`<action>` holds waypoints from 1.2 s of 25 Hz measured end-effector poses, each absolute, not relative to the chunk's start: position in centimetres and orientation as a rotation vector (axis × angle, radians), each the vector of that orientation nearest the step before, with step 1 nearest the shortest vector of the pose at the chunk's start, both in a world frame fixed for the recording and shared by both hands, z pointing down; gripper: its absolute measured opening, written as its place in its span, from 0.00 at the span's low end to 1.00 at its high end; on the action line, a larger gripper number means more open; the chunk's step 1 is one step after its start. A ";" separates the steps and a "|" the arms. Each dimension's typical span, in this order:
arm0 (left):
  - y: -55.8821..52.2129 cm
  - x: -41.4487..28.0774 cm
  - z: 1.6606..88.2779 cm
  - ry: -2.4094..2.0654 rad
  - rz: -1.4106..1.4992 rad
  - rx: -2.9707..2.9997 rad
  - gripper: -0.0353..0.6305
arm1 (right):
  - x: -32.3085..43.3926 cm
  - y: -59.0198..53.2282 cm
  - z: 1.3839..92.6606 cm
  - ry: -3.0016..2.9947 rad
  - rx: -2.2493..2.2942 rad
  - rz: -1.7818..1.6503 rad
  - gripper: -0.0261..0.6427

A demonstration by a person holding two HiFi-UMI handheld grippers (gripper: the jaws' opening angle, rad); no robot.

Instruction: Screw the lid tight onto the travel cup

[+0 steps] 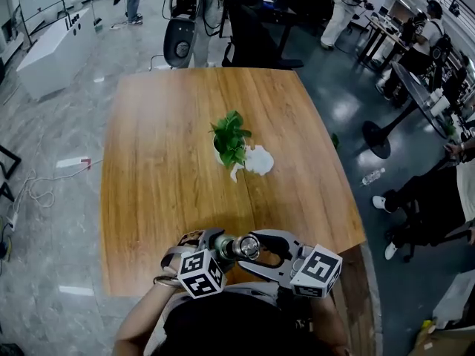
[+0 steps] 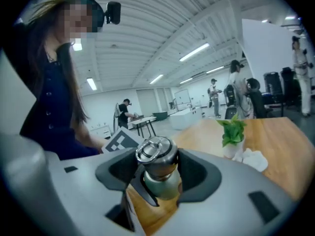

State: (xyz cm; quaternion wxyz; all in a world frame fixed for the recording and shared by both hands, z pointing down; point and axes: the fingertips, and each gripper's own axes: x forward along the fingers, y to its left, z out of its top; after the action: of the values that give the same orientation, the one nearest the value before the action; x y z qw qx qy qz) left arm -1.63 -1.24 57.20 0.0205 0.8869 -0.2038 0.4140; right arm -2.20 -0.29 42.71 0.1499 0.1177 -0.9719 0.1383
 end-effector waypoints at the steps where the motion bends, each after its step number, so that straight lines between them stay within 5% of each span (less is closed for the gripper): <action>1: -1.0 -1.4 57.0 -0.594 1.294 2.765 0.65 | -2.4 0.0 42.6 -2.784 0.302 0.378 0.42; 21: 0.3 0.3 54.1 -0.308 1.212 2.890 0.65 | -2.7 1.3 42.1 -2.737 0.123 0.404 0.42; 30: -2.7 -0.5 53.3 -0.722 1.147 2.703 0.65 | -3.1 -1.2 40.0 -2.915 0.532 0.391 0.39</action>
State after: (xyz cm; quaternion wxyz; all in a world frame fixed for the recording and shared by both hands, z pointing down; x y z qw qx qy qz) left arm -0.51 -2.67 53.27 0.0591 0.8924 -0.2382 0.3786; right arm -3.12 -1.18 40.04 0.0764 0.1774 -0.9725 0.1304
